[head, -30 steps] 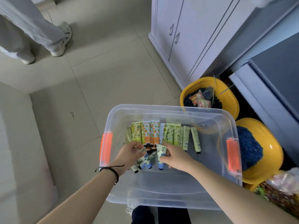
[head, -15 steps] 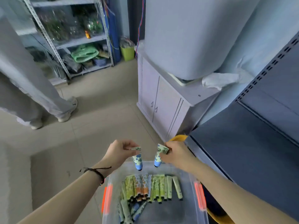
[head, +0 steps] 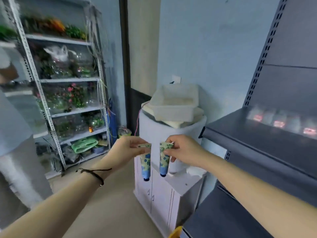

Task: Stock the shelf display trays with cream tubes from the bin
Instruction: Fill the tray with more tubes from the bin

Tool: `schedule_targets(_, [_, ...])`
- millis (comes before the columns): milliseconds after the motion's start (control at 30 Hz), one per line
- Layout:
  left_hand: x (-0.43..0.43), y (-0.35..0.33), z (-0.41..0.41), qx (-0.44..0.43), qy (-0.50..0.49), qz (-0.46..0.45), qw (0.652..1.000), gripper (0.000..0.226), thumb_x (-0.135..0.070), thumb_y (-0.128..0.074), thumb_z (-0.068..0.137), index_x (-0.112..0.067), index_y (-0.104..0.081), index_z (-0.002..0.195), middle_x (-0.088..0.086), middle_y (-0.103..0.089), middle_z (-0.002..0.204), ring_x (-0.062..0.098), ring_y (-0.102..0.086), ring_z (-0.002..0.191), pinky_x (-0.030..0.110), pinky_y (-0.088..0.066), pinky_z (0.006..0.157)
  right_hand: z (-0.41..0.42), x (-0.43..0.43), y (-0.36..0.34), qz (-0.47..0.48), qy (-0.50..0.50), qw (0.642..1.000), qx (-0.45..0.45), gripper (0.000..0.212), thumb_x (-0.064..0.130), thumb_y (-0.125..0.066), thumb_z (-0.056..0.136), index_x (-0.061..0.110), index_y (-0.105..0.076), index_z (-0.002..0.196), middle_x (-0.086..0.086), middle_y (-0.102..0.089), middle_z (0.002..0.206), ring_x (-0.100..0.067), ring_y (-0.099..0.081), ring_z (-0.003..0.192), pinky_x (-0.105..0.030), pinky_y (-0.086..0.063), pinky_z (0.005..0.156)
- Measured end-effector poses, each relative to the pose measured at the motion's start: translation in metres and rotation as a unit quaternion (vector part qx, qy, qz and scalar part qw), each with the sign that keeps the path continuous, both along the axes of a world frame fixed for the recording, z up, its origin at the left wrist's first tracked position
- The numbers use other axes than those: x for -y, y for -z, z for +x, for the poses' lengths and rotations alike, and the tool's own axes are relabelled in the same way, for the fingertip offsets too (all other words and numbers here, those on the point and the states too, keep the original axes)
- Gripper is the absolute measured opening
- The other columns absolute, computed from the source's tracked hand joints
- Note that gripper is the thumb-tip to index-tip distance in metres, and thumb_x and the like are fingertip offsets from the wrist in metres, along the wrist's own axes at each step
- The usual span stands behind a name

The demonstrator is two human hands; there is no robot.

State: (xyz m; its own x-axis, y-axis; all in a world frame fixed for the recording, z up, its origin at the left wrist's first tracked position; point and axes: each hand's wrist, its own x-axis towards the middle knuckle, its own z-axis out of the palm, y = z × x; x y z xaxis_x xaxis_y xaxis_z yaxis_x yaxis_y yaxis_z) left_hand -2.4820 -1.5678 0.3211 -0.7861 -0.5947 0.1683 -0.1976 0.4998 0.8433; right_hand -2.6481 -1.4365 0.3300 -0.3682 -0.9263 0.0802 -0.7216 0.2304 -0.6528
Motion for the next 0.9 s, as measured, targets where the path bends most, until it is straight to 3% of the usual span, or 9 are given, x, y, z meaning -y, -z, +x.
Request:
schedule_targets(100, [-0.01,-0.071,-0.011,-0.068,0.007,-0.029,0.997,0.01,-0.02,-0.074,0.079,-0.02,-0.072,0.089,-0.013,-0.071,0.067,-0.004,-0.061,0.057,0.014,-0.046,0.06,0.003,-0.006,-0.076,-0.054,0.005,0.998,-0.037,0.012,0.018,-0.064,0.089,0.006,-0.064,0.091,-0.004,-0.071,0.076,-0.018,-0.071,0.066,-0.02,-0.042,0.05])
schedule_targets(233, [-0.03,-0.143,-0.029,-0.119,0.04,-0.067,0.99,0.012,-0.019,-0.073,0.079,-0.013,-0.071,0.089,0.004,-0.074,0.077,0.009,-0.062,0.065,0.021,-0.051,0.062,-0.001,-0.032,-0.162,-0.09,0.015,0.992,-0.085,0.012,0.016,-0.06,0.092,0.006,-0.066,0.095,-0.01,-0.073,0.082,-0.021,-0.071,0.068,-0.022,-0.048,0.051])
schedule_targets(333, [-0.049,-0.184,-0.047,-0.137,0.068,-0.094,0.984,0.012,-0.021,-0.073,0.08,-0.013,-0.07,0.09,-0.004,-0.072,0.068,0.002,-0.06,0.06,0.015,-0.05,0.061,-0.013,-0.062,-0.217,-0.092,0.045,0.99,-0.097,0.018,0.017,-0.058,0.094,0.004,-0.066,0.104,-0.015,-0.073,0.089,-0.016,-0.07,0.062,-0.026,-0.048,0.052])
schedule_targets(400, [-0.064,-0.207,-0.063,-0.138,0.091,-0.102,0.981,0.01,-0.019,-0.07,0.083,-0.012,-0.069,0.09,-0.001,-0.073,0.072,0.002,-0.061,0.063,0.015,-0.051,0.062,-0.023,-0.086,-0.247,-0.083,0.064,0.989,-0.102,0.02,0.019,-0.056,0.095,0.004,-0.067,0.105,-0.011,-0.073,0.094,-0.015,-0.07,0.062,-0.028,-0.048,0.054])
schedule_targets(467, [-0.077,-0.227,-0.084,-0.126,0.116,-0.1,0.98,0.011,-0.017,-0.066,0.087,-0.008,-0.068,0.093,0.009,-0.073,0.087,0.012,-0.065,0.076,0.023,-0.055,0.071,-0.037,-0.112,-0.272,-0.068,0.084,0.987,-0.115,0.02,0.02,-0.054,0.096,0.007,-0.069,0.101,0.0,-0.071,0.098,-0.016,-0.072,0.067,-0.022,-0.048,0.05])
schedule_targets(567, [-0.099,-0.248,-0.122,-0.104,0.159,-0.097,0.977,0.009,-0.012,-0.06,0.09,-0.007,-0.067,0.09,0.014,-0.071,0.092,0.024,-0.066,0.085,0.032,-0.057,0.079,-0.058,-0.152,-0.297,-0.063,0.122,0.975,-0.174,0.018,0.022,-0.055,0.096,0.013,-0.071,0.096,0.017,-0.068,0.077,-0.006,-0.067,0.06,-0.02,-0.047,0.047])
schedule_targets(633, [-0.117,-0.258,-0.149,-0.095,0.188,-0.102,0.972,0.008,-0.01,-0.059,0.09,-0.007,-0.067,0.089,0.014,-0.07,0.091,0.023,-0.066,0.083,0.033,-0.058,0.081,-0.073,-0.178,-0.306,-0.055,0.143,0.966,-0.209,0.016,0.023,-0.057,0.095,0.017,-0.071,0.09,0.015,-0.064,0.06,0.001,-0.06,0.052,-0.022,-0.049,0.049])
schedule_targets(833, [-0.177,-0.262,-0.234,-0.068,0.234,-0.147,0.959,0.008,-0.013,-0.053,0.094,-0.006,-0.058,0.093,0.007,-0.06,0.087,0.021,-0.059,0.08,0.039,-0.056,0.083,-0.131,-0.239,-0.304,-0.002,0.207,0.945,-0.251,0.027,0.024,-0.059,0.094,0.0,-0.07,0.09,-0.002,-0.053,0.063,-0.009,-0.046,0.056,-0.016,-0.042,0.047])
schedule_targets(900, [-0.195,-0.259,-0.264,-0.063,0.239,-0.193,0.95,0.01,-0.018,-0.052,0.095,-0.009,-0.056,0.091,0.006,-0.058,0.088,0.02,-0.055,0.078,0.037,-0.052,0.079,-0.15,-0.255,-0.299,0.017,0.225,0.935,-0.275,0.023,0.023,-0.06,0.093,0.005,-0.073,0.088,-0.007,-0.063,0.07,-0.008,-0.045,0.058,-0.021,-0.04,0.056])
